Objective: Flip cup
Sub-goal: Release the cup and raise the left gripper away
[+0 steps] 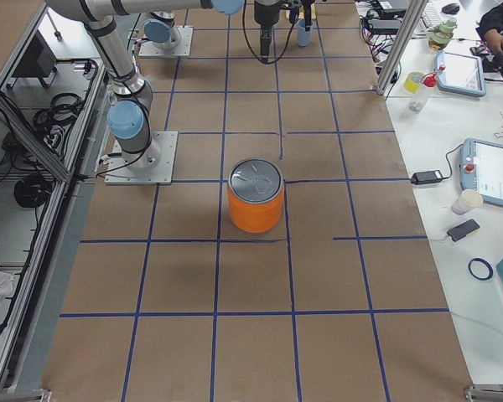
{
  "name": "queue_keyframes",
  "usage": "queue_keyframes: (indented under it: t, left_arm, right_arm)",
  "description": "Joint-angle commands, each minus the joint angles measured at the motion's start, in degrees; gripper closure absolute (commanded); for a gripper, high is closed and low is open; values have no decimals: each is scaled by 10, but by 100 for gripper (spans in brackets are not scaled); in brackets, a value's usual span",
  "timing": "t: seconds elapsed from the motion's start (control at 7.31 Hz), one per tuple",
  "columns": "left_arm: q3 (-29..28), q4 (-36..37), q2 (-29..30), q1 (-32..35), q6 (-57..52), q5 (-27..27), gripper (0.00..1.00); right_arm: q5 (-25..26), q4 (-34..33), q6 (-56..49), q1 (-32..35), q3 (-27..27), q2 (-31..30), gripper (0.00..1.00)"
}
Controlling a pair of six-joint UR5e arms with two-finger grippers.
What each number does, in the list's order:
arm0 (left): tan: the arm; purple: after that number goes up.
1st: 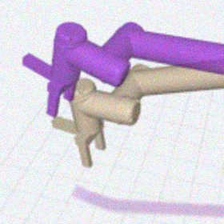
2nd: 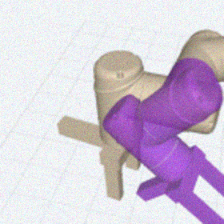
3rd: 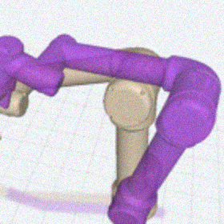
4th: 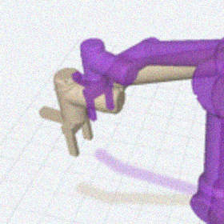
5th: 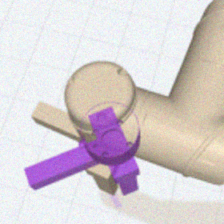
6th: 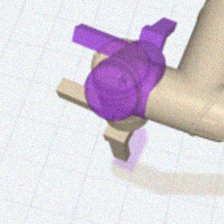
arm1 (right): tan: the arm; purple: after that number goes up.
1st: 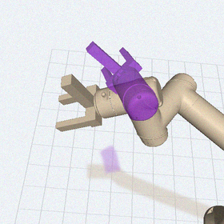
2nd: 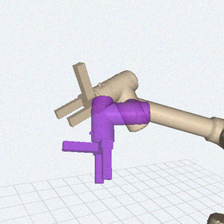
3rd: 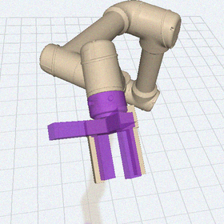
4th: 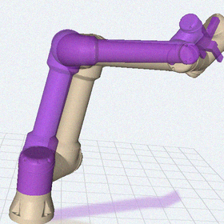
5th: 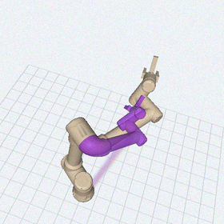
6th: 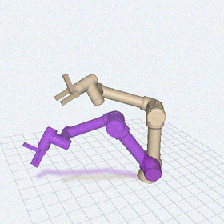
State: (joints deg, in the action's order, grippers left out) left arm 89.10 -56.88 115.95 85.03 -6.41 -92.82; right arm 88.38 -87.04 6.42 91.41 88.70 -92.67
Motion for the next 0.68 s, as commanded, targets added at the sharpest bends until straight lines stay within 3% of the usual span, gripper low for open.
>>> queue_keyframes:
  t: [0.0,0.27,0.55]
  left_arm:
    - [-9,-134,-82,7,7,5,0]
    - [-8,-225,-162,42,15,-2,0]
    - [-2,-235,-227,66,15,-6,0]
  right_arm:
    - [0,-1,0,0,2,-1,0]
    - [0,-1,0,0,2,-1,0]
    - [0,-1,0,2,2,-1,0]
